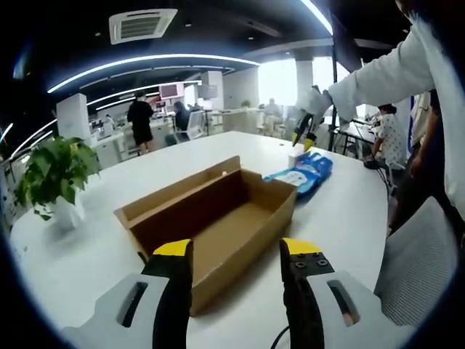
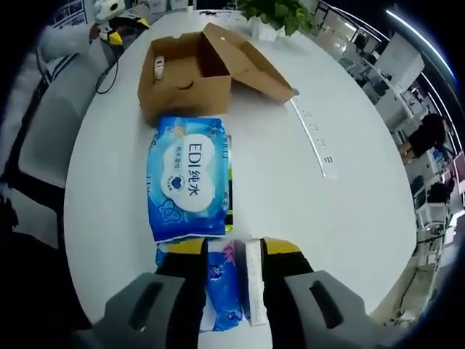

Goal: Operate the shoe box by opening the lid, removing the specified soft item, and placing it in the target area until the item is outside and the box remains undamaged.

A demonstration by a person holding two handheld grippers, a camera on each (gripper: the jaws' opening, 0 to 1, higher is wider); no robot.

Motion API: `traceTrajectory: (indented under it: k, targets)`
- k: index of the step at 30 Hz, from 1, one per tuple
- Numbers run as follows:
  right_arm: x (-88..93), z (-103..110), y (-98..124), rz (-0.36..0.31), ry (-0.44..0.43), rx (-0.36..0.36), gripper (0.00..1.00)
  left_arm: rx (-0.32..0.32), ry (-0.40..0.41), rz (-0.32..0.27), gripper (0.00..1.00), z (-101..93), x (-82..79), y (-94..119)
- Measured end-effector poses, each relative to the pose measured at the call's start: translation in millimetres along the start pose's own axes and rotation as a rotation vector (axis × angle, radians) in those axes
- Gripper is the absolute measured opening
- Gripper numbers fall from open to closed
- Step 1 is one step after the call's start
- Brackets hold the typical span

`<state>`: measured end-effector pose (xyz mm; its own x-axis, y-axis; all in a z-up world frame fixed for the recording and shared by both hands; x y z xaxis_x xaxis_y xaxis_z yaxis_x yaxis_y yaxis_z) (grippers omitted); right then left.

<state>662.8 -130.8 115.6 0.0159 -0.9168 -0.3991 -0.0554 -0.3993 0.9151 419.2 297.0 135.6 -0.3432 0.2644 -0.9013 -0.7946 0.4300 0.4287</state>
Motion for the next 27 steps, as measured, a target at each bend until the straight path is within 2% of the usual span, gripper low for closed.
traceTrajectory:
  k: [14,27]
  targets:
    - [-53.5,22.6,-9.1,-0.085,0.068,-0.035,0.27,0.003,0.000,-0.008,0.49,0.5,0.8,5.4]
    - [-90.7,39.1,-16.1,-0.135,0.120,-0.065,0.27,-0.002,0.005,-0.018,0.49,0.8,2.8,10.8]
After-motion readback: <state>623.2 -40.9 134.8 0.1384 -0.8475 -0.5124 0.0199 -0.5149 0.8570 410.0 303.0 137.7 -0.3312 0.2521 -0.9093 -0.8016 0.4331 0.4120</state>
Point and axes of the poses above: the point that each gripper's makers call its tool centre point, and the gripper's own axes: y roughly backward along the fingers, z roughly to its left, x roughly out of its underside, the point moved 7 cm from there along y, roughly backward along the fingers, and after that the axes turned 4 degrees about -x, right-handed, at the moved point
